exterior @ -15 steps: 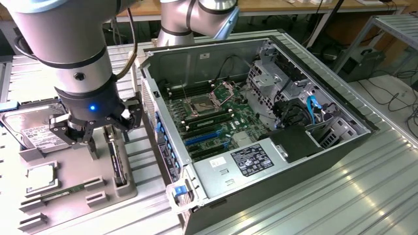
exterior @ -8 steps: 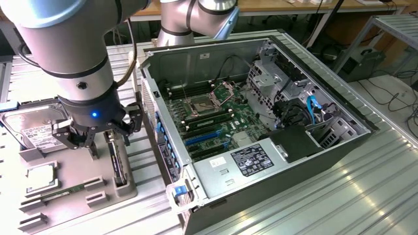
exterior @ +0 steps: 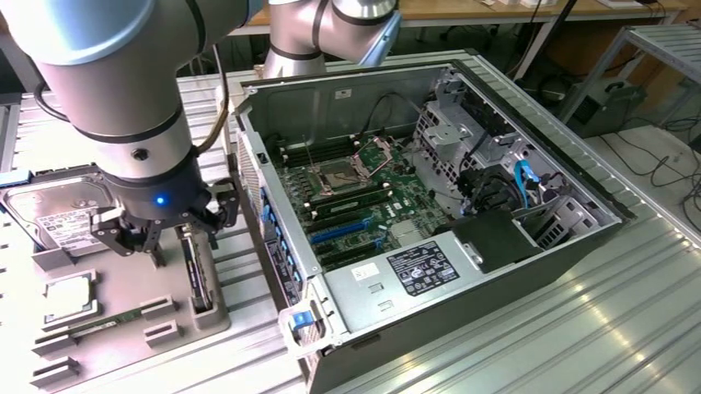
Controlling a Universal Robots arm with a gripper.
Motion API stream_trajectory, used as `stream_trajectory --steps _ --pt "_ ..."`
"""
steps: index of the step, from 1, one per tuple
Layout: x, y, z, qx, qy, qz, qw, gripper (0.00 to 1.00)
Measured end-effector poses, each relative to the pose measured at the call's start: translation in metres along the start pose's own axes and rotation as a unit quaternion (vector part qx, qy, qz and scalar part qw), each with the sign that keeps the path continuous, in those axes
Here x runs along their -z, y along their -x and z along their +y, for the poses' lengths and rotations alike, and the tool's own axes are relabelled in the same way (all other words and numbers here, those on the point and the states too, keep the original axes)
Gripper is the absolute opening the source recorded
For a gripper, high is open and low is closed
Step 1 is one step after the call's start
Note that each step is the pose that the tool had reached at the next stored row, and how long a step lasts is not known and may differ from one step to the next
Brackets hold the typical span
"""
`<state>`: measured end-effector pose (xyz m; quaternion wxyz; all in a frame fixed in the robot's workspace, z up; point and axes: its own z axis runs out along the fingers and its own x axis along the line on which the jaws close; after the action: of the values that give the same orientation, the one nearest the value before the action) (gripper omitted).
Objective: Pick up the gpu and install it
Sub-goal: 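Pick up the gpu and move the gpu toward the slot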
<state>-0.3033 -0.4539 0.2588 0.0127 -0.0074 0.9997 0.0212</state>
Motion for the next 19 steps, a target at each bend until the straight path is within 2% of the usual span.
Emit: stream_trajectory --steps 19 --pt "-0.0171 -0.001 -0.0012 0.0 0.0 0.0 1.0 0.66"
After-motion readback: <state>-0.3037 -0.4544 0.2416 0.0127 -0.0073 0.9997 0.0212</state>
